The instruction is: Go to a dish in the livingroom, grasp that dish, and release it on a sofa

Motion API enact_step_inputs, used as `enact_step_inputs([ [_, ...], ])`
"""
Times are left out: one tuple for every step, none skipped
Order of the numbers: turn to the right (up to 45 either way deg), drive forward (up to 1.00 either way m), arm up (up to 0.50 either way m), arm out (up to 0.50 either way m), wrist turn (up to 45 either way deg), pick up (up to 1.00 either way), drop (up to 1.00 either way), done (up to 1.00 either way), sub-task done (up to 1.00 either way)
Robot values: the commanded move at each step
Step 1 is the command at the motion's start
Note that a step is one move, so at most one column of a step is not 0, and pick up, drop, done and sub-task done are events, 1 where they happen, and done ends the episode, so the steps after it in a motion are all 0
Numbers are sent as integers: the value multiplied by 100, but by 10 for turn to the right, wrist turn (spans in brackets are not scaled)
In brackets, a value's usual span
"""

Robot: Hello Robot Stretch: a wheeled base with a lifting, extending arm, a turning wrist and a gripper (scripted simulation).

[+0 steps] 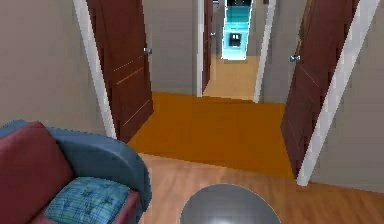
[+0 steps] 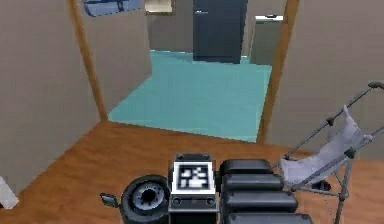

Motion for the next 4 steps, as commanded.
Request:
enact_step_inputs([
  [-180,0,0,0,0,0,0,0,0],
  [450,0,0,0,0,0,0,0,0],
  [450,0,0,0,0,0,0,0,0],
  [450,0,0,0,0,0,0,0,0],
])
